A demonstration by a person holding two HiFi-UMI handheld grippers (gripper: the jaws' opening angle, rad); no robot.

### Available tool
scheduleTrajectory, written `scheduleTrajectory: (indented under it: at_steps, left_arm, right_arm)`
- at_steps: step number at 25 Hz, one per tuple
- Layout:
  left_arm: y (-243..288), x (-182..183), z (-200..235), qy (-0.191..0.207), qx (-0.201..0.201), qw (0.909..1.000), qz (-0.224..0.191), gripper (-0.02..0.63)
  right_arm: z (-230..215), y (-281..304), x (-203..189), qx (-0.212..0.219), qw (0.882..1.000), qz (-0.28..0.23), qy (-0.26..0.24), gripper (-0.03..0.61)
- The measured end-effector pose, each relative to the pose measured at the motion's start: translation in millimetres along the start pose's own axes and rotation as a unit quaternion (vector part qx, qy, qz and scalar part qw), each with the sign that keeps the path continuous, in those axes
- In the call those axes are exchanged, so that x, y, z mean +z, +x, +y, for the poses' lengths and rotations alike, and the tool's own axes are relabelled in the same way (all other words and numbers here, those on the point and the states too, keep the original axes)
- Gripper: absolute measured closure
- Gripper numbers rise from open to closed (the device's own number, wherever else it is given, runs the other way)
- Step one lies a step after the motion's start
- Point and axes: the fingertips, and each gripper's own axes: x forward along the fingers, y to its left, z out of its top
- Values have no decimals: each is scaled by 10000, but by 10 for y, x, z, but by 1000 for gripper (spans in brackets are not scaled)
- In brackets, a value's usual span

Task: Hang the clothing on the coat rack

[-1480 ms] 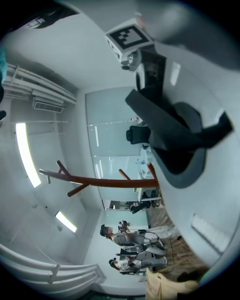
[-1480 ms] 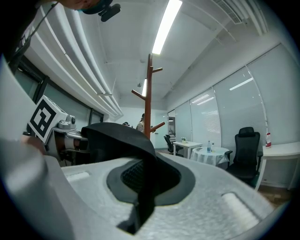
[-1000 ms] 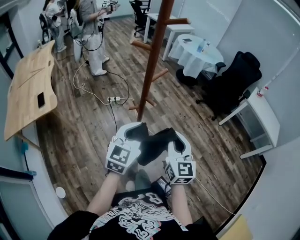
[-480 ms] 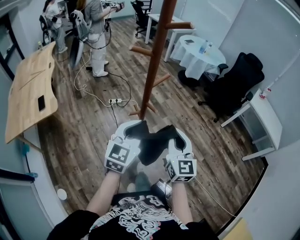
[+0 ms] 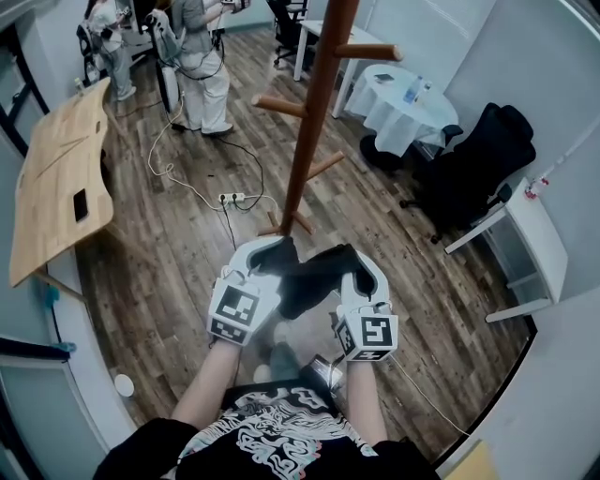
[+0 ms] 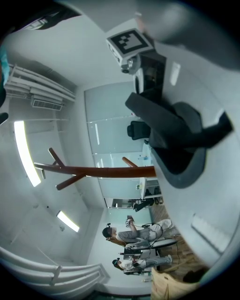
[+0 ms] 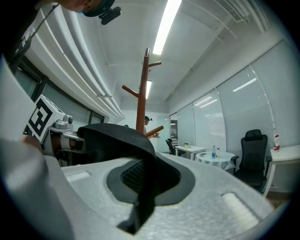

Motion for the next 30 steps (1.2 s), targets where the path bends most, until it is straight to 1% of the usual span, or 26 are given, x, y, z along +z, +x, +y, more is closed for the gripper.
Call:
scheduleTrajectory:
  at_steps: [4, 13, 19, 26, 30]
  left_arm:
    - [119, -75, 88, -55, 10, 9999, 100, 617]
    - [381, -154, 279, -121, 66, 9998, 176, 617]
    - [530, -167, 387, -189, 119, 9996, 172, 617]
    - [588, -105, 540, -217, 243, 9994, 121, 617]
    - [644, -157, 613, -240, 279, 9992, 163, 617]
  right_arm:
    - [-61, 155, -52, 21, 10000, 44, 19, 563]
    - [-188, 495, -147, 149, 9997, 168, -14, 563]
    - [-267, 691, -175, 251, 9995, 192, 2, 563]
    - [-270, 909, -107, 416, 9991, 115, -27, 563]
    - [-273, 1024, -151, 507, 9986, 131, 10, 563]
